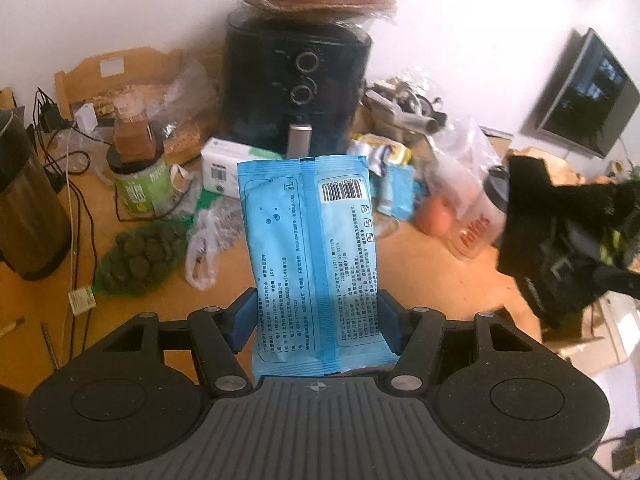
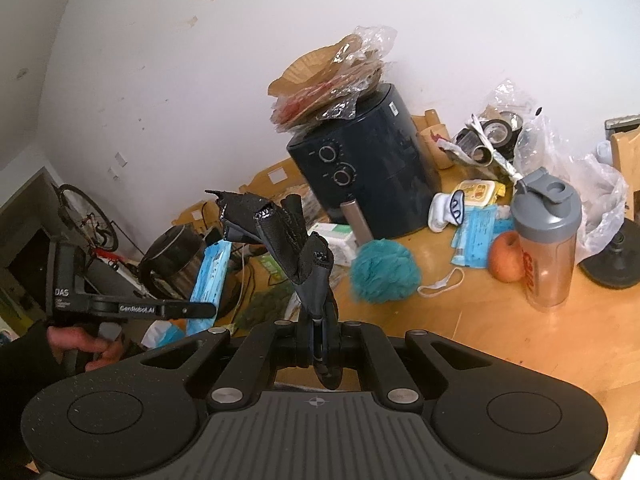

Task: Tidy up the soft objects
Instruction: 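Lift the blue packet with the left tool while the right tool carries the gloves, then lower the blue packet into the box with the left tool while the right tool drops the black gloves in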

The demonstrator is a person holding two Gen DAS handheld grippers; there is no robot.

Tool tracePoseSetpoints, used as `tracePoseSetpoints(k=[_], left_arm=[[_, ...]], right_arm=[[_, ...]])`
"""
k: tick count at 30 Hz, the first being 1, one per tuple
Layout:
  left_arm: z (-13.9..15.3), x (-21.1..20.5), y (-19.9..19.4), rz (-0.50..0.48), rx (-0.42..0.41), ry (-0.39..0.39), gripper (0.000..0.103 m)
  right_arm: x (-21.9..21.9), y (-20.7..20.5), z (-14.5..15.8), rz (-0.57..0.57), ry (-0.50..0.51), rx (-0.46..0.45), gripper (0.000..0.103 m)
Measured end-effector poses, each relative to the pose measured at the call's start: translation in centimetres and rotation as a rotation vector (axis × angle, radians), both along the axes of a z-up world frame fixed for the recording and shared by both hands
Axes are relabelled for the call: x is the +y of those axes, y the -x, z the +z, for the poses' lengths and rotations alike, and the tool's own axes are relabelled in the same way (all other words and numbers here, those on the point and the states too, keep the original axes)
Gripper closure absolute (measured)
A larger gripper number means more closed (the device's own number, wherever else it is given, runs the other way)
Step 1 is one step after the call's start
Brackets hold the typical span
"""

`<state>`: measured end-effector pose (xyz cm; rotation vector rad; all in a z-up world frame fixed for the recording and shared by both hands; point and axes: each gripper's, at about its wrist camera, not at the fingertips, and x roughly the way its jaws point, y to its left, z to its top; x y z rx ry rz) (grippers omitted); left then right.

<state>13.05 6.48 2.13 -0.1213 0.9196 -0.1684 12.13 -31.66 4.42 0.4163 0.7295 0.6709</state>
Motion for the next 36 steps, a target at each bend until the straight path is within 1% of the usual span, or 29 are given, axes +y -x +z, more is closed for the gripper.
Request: tracePoseSetpoints(k=[11, 18, 20, 23, 25, 27, 30, 36], left_arm=[[-0.7, -2.0, 4.2, -0.047, 0.053, 0.056, 0.043], [-2.1, -4.0, 5.9, -0.077, 0.106, 0.104, 0.042], [-2.6, -4.6, 6.1, -0.1, 0.12, 0.132, 0.041], [-3.3, -5.6, 6.6, -0.121, 0.136, 0.146, 0.037], [-3.6, -6.0, 6.8, -0.106, 0.139, 0.136, 0.037], [-3.6, -6.0, 7.2, -0.095, 0.133, 0.143, 0.037], [-3.3, -5.8, 7.7, -0.069, 0.117, 0.157, 0.037], [-2.4, -5.6, 8.4, -0.023, 0.076, 0.148, 0.037]], right_arm=[[0.7, 1.7, -0.6, 0.04, 0.008, 0.032, 0.097], [0.8, 2.7, -0.9, 0.052, 0.024, 0.053, 0.097], [0.9, 3.0, -0.9, 0.054, 0.038, 0.064, 0.097], [1.1, 3.4, -0.9, 0.052, 0.074, 0.084, 0.097], [1.3, 3.9, -0.7, 0.053, 0.109, 0.091, 0.097], [1.7, 4.3, -0.4, 0.052, 0.156, 0.089, 0.097], [2.5, 4.9, 0.1, 0.061, 0.235, 0.071, 0.097], [3.6, 5.6, 0.8, 0.088, 0.322, 0.016, 0.097]])
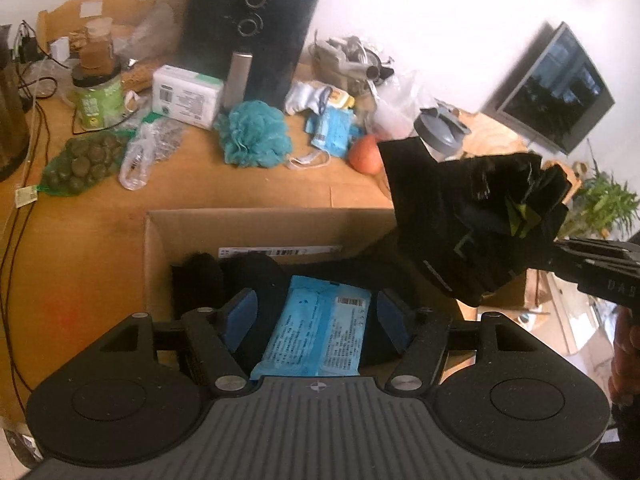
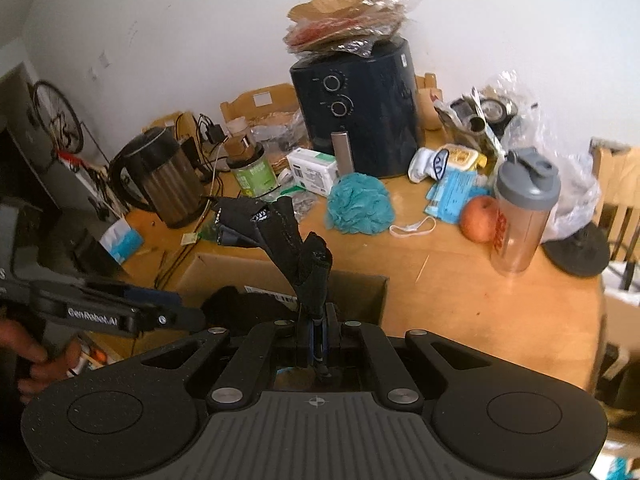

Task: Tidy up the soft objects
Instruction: 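Lower the blue packet into the box with the left tool while the right tool drops the black gloves in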

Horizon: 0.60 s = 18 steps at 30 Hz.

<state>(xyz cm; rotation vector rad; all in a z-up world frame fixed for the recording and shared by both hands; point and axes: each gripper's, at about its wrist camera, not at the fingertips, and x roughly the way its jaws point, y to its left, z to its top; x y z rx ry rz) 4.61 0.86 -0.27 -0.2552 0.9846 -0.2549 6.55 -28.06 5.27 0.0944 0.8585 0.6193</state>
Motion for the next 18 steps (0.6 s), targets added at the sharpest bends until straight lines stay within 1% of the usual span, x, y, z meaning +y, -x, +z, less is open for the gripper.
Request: tracePoseSetpoints(k=[3, 7, 12, 14, 15, 18], left_arm=[[0.4, 0.4, 0.3, 0.026, -0.013, 0.002, 0.037], [1.1, 1.1, 1.0, 0.064, -0.041, -0.004, 0.037], [1.6, 2.3, 1.6, 0.116, -0.053, -0.009, 0.037], [1.7, 2.8, 1.8, 0.136, -0.052, -0.009, 0.037], [1.7, 3.1, 1.9, 0.145, -0.051, -0.01, 0.037], [1.8, 3.6, 2.2, 0.17, -0.051, -0.011, 0.037]], right_arm=[[0.0, 0.0, 0.3, 0.006, -0.014, -0.001, 0.097], [-0.8, -0.5, 0.7, -0.002, -0.103, 0.044, 0.097], [-0.9, -0.9, 1.1, 0.012, -0.197, 0.089, 0.097], [-0.9, -1.0, 1.1, 0.026, -0.261, 0.124, 0.097], [-0.9, -1.3, 0.9, 0.032, -0.31, 0.151, 0.097], [-1.1, -2.2, -0.7, 0.029, -0.47, 0.272, 0.096]])
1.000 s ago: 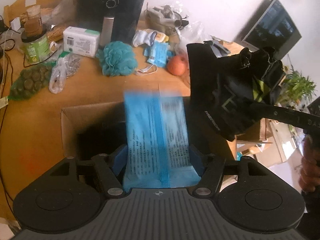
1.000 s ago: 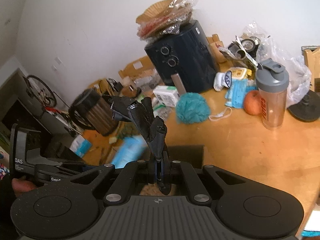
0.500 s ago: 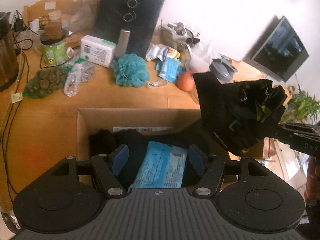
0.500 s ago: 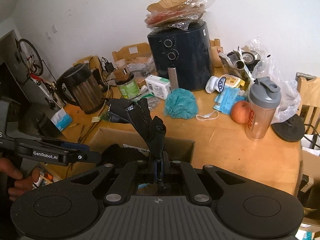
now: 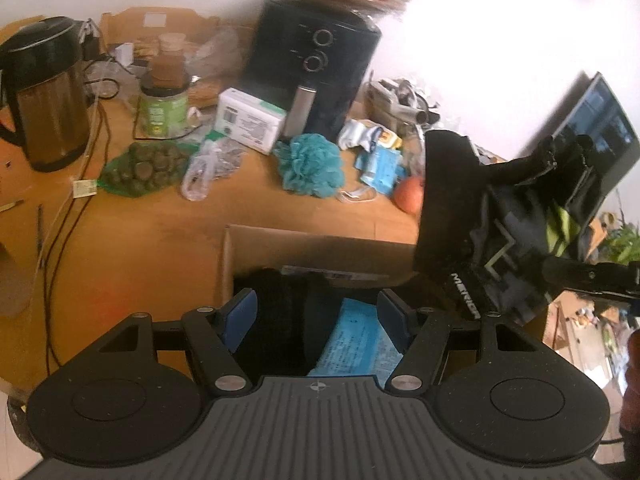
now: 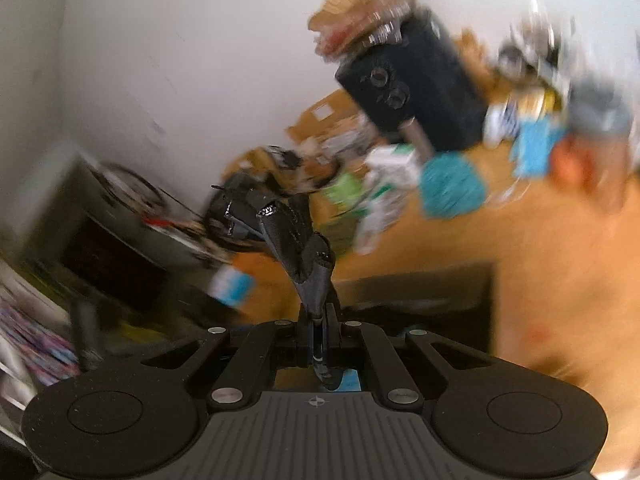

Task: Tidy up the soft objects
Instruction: 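Lower the blue packet into the box with the left tool while the right tool drops the black gloves in, then withdraw both tools from the box back over the table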

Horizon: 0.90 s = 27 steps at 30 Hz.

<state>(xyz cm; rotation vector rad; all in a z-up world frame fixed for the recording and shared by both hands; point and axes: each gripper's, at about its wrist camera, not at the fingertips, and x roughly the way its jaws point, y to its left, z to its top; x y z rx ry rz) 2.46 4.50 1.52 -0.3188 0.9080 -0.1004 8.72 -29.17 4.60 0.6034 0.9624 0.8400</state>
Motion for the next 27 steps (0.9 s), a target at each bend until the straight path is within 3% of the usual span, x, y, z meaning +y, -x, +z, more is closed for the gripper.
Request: tracePoseSetpoints(k=[1, 3, 5, 8, 11, 17, 27], left_arm=[[0.0, 0.2, 0.2, 0.008, -0.002, 0.0, 0.037], [0.2, 0.5, 0.5, 0.022, -0.005, 0.001, 0.037], [0.3, 0.8, 0.8, 0.034, -0.009, 0.0, 0.037], [0.3, 1.3, 1.2, 0.054, -0.01, -0.001, 0.037], [0.1, 1.7, 1.5, 0.072, -0.006, 0.001, 0.037], [-0.2, 1.8, 2.1, 0.077, -0.001, 0.002, 0.037], [-0.4, 2.1, 2.3, 0.081, -0.003, 0.005, 0.037]], right_arm=[[0.0, -0.5, -1.0, -0.011, -0.031, 0.065, 0.094], [0.6, -1.3, -2.9, -0.012, 0.035, 0.167, 0.085], [1.6, -1.2, -3.9, 0.008, 0.179, 0.159, 0.055], [2.4, -0.5, -4.1, 0.03, 0.25, 0.125, 0.026], [2.7, -0.1, -3.8, 0.036, 0.247, 0.101, 0.015], [3.3, 0.1, -2.9, 0.017, 0.347, -0.001, 0.0], [3.8, -0.3, -2.3, 0.009, 0.446, -0.107, 0.0]])
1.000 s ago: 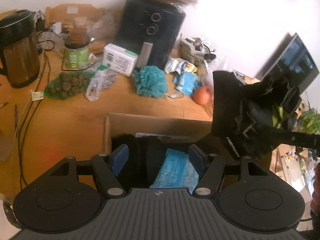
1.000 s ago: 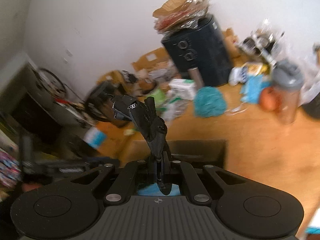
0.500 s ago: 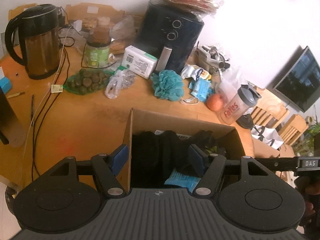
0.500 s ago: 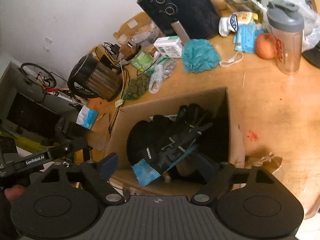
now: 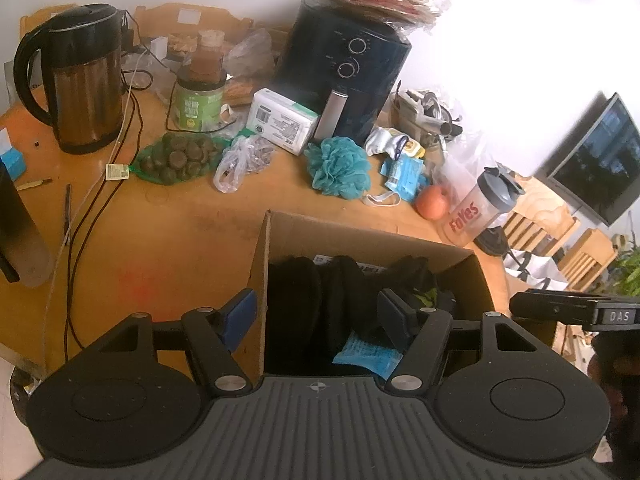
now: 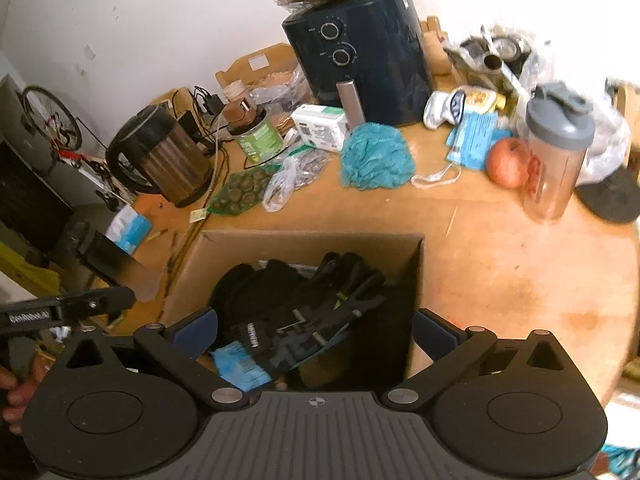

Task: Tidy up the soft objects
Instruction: 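Withdraw both tools from the box back over the table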

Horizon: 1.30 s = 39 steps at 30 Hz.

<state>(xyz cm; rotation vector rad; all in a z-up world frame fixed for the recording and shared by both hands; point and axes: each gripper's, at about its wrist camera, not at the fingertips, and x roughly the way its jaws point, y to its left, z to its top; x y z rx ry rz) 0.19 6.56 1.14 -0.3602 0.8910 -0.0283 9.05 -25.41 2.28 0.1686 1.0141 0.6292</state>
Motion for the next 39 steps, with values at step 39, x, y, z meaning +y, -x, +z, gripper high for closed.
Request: tracePoseSetpoints(k=[39], left_arm=[[0.0, -0.6, -7.6, -0.145, -0.011, -0.08, 0.037]], right_arm=[[-0.5, -6.0, -0.5, -0.072, 0.262, -0.223, 0.0]])
